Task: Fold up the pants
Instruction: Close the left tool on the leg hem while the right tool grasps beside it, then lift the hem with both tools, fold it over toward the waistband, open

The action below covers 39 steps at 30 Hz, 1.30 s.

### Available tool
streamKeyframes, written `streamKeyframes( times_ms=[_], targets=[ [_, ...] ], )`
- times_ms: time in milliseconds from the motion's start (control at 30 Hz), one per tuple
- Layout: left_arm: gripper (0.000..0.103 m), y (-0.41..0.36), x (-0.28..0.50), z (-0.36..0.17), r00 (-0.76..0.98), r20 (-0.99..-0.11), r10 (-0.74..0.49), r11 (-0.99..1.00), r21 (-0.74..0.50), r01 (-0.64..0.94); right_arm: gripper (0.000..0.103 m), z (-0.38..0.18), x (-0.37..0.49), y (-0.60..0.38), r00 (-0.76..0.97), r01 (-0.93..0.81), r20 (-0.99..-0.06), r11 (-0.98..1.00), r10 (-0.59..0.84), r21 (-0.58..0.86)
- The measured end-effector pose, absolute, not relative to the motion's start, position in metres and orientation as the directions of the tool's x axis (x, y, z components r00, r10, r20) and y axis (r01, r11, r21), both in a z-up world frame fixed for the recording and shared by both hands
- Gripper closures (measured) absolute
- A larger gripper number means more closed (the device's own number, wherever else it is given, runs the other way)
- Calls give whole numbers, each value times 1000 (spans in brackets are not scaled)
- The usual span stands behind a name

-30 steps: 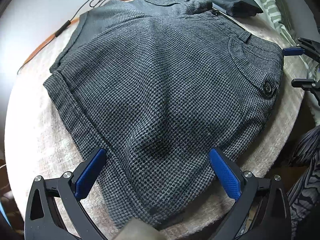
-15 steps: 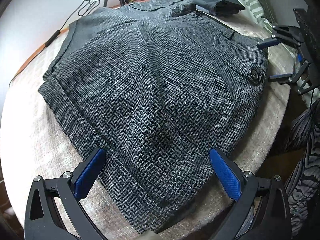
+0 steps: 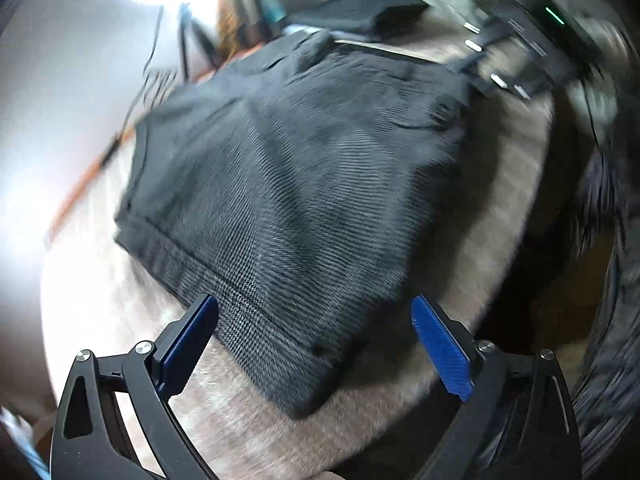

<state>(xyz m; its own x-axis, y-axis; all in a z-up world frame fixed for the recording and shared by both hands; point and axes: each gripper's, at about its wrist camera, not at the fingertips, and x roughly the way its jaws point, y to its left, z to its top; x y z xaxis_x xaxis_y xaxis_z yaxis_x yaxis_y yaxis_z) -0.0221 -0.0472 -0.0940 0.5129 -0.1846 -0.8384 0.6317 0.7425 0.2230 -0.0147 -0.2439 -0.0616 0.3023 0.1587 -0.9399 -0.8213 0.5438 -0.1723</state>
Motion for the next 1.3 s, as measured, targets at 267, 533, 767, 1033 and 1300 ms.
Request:
streamKeyframes(
  times_ms=[267, 533, 767, 1033, 1300],
  targets=[
    [24, -61, -28, -115, 484, -865, -134, 623, 306, 720, 79, -56, 2, -243, 282, -799, -943, 587, 174, -131],
    [72, -41, 2, -112, 405, -887, -224, 684, 153, 714, 78, -52, 3, -245, 280, -794, -941, 597, 189, -116],
    [89, -33, 6, -94, 417, -858, -301, 701, 97, 706, 64, -57, -11, -251, 279, -811, -942, 571, 185, -128],
    [92, -31, 20, -70, 466, -821, -330, 715, 104, 692, 76, -55, -18, -247, 342, -816, -928, 537, 148, -215],
    [92, -14, 62, -24, 548, -749, -372, 757, 97, 646, 86, -3, 22, -248, 439, -725, -872, 659, 218, -201]
  ],
)
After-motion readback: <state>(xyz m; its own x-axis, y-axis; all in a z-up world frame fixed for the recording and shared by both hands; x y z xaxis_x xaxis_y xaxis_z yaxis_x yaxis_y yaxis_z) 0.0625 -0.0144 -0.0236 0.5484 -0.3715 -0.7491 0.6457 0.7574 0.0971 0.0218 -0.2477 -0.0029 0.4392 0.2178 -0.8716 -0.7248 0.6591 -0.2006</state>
